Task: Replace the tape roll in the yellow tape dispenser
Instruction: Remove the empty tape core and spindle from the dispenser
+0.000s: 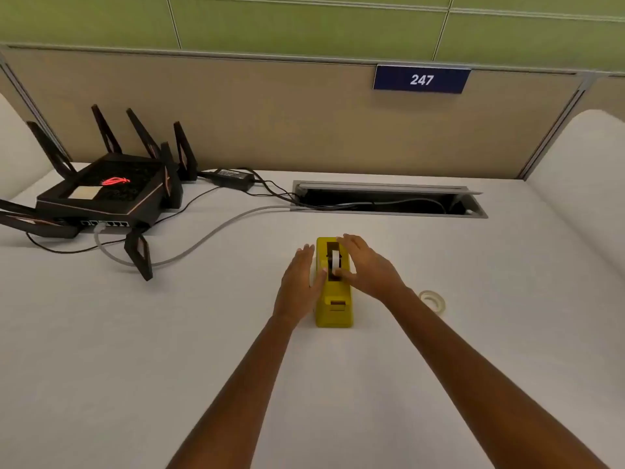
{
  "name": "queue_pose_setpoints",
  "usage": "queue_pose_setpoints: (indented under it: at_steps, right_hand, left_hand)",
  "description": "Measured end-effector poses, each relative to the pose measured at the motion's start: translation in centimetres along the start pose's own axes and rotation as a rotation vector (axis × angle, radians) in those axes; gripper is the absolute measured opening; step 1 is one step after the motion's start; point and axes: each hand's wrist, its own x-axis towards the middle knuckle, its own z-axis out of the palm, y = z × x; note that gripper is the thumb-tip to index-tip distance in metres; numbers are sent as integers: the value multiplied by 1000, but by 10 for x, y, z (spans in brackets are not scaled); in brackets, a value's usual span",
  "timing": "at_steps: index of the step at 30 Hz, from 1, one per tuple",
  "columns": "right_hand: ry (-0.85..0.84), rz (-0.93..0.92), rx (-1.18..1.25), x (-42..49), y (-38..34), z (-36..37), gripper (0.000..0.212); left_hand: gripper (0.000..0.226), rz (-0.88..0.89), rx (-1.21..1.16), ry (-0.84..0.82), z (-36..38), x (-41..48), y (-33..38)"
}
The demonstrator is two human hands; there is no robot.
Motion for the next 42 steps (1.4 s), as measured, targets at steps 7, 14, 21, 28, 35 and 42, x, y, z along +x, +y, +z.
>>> queue_pose_setpoints:
  at_steps: [7,14,21,28,35,42]
  right_hand:
    - [11,-16,-44,6,4,4,60]
    - [59,-40,-29,6,6,6,55]
    - [69,-61,-4,6,7,7,50]
    - [53,-65,-18,9,6,4,48]
    - [16,-56,-17,13,7,3,49]
    - [47,-60,-19,14,7,4,46]
  left_hand:
    - [58,-39,-44,-17,8,1,0]
    - [56,-51,-189,-12,16,0,-5]
    - [51,-44,-263,54,25,-5,-13]
    - [49,-17,-272,77,28,-4,-19]
    - [49,-6,-271,100,28,-4,-19]
    - [49,2,-268,112,28,-5,-19]
